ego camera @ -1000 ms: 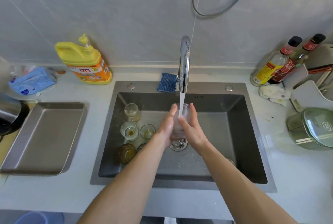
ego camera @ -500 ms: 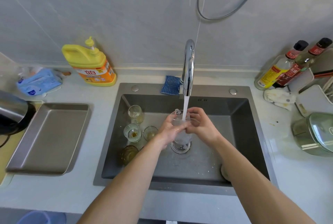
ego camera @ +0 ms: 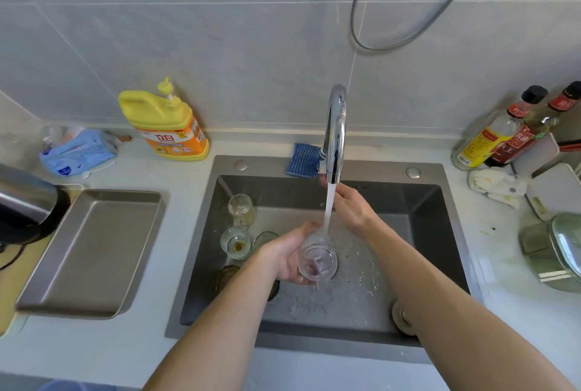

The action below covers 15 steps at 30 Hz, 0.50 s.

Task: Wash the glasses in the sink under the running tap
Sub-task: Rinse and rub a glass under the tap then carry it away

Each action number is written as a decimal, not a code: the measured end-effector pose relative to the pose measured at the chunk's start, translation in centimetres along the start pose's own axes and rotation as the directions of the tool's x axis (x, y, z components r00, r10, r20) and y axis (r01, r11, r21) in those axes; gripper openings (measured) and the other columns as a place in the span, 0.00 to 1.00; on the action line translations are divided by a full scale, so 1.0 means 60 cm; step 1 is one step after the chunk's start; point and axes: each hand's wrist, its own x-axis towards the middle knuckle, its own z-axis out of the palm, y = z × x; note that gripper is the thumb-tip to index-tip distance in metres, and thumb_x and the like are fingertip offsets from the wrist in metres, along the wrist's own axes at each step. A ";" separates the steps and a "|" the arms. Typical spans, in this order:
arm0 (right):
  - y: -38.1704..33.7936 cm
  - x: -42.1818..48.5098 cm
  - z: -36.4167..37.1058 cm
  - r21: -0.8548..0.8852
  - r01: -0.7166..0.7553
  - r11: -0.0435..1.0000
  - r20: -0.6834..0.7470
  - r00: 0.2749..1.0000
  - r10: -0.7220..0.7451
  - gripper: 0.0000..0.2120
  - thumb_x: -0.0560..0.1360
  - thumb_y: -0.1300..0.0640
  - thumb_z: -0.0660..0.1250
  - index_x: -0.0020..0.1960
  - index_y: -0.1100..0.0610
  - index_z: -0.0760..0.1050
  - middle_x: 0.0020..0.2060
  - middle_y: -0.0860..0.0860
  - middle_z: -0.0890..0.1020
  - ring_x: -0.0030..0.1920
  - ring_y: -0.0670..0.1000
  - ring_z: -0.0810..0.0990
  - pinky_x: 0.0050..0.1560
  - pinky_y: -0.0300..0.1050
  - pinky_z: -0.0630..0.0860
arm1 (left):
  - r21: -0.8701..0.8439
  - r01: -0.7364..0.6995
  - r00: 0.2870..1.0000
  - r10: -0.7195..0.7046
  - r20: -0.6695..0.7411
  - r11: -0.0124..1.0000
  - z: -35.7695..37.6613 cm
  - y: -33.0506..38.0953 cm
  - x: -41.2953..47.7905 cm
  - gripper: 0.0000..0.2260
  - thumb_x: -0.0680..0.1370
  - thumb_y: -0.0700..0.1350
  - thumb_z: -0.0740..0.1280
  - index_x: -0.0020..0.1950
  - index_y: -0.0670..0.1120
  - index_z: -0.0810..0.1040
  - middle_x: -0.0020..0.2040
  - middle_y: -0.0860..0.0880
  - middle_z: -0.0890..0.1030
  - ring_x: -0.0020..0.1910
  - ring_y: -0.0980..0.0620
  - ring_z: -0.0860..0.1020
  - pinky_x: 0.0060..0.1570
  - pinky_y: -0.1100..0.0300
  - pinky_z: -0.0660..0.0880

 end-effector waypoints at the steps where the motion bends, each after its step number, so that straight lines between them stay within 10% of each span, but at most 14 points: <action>1: 0.003 0.003 0.000 -0.018 0.015 1.000 -0.009 1.000 -0.015 0.22 0.86 0.57 0.55 0.78 0.47 0.69 0.71 0.45 0.75 0.72 0.49 0.72 0.69 0.40 0.64 | -0.002 0.011 1.000 -0.011 0.006 1.000 0.000 -0.002 0.000 0.29 0.75 0.69 0.68 0.56 0.44 0.82 0.50 0.42 0.86 0.51 0.42 0.84 0.67 0.45 0.77; 15: 0.031 -0.027 -0.001 -0.083 -0.130 0.988 0.121 0.983 0.139 0.28 0.85 0.52 0.59 0.83 0.55 0.58 0.80 0.51 0.65 0.80 0.52 0.64 0.79 0.47 0.59 | -0.059 0.008 0.999 -0.010 -0.042 0.998 0.026 0.015 0.004 0.35 0.73 0.69 0.72 0.64 0.41 0.75 0.58 0.38 0.83 0.55 0.40 0.83 0.57 0.47 0.80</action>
